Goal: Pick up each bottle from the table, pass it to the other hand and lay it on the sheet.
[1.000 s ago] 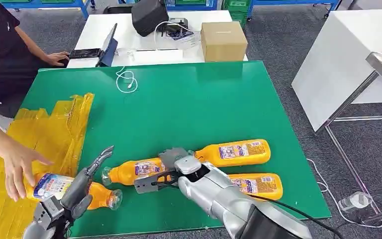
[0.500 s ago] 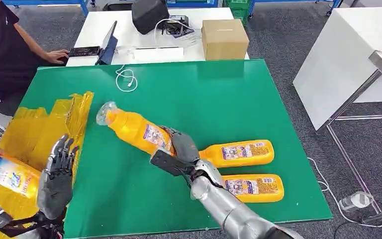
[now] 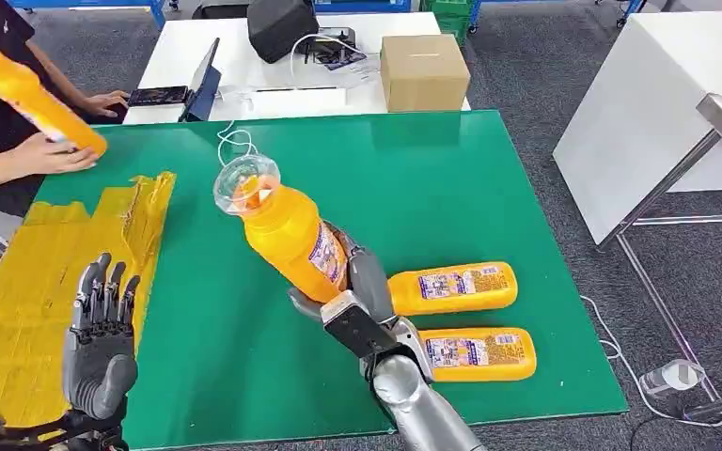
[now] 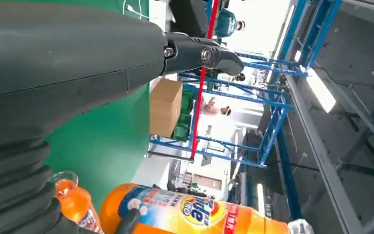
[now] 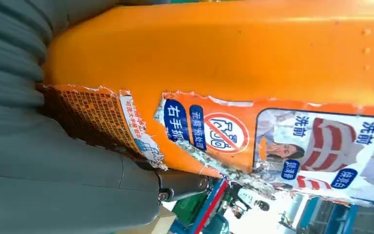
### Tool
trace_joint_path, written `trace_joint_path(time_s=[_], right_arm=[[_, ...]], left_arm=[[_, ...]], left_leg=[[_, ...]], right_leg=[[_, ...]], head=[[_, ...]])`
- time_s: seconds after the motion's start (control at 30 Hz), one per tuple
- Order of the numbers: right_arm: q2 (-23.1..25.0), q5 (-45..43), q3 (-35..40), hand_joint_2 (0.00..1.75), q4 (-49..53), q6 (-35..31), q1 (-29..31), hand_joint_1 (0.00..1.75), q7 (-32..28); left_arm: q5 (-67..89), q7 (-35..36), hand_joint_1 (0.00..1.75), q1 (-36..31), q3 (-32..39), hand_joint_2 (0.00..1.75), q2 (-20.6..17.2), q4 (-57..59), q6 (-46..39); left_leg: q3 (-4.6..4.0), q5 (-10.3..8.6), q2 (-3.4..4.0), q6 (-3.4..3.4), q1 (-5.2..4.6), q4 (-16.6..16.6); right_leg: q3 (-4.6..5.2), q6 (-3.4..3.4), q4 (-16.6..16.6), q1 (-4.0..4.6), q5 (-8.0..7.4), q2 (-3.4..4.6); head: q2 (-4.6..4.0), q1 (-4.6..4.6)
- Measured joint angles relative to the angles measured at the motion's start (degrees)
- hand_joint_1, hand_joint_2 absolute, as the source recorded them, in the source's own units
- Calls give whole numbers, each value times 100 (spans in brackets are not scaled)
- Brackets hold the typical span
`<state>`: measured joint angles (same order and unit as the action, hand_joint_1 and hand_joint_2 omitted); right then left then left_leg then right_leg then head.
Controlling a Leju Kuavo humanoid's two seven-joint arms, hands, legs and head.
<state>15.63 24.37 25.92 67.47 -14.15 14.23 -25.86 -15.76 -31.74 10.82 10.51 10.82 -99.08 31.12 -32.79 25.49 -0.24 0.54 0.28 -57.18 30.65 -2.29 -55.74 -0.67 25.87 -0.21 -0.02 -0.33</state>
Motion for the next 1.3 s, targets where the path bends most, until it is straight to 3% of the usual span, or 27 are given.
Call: trace_joint_path(time_s=[0.43, 1.17, 1.2, 1.23, 1.3], right_arm=[[160, 975, 1106, 175, -195, 344, 103, 175, 579], [254, 1299, 2254, 175, -1355, 538, 525, 175, 697], [254, 1299, 2258, 175, -1372, 538, 530, 175, 697], [256, 1299, 2269, 175, -1388, 538, 539, 175, 697], [262, 1299, 2289, 175, -1419, 536, 552, 175, 697]], left_arm=[[249, 59, 0, 180, -634, 175, 107, -186, 2], [188, 63, 0, 320, -1047, 175, 9, -186, 74], [186, 63, 40, 326, -1047, 175, 4, -186, 74], [188, 66, 175, 332, -1047, 175, 0, -186, 74], [186, 66, 175, 339, -1047, 175, -9, -186, 74]], left_leg=[[-12, 0, 0, 0, 1, 1], [-13, 0, 0, 0, 1, 1], [-13, 0, 0, 0, 0, 1], [-13, 0, 1, 0, 0, 1], [-13, 0, 1, 0, 0, 1]], right_leg=[[11, 0, 0, 0, 1, 0], [13, 0, 0, -1, 0, 0], [13, 0, 0, -1, 0, 0], [13, 0, 0, -1, 0, 0], [13, 0, 0, -2, 0, 0]], head=[[0, 2], [0, 2], [0, 2], [0, 2], [0, 2]])
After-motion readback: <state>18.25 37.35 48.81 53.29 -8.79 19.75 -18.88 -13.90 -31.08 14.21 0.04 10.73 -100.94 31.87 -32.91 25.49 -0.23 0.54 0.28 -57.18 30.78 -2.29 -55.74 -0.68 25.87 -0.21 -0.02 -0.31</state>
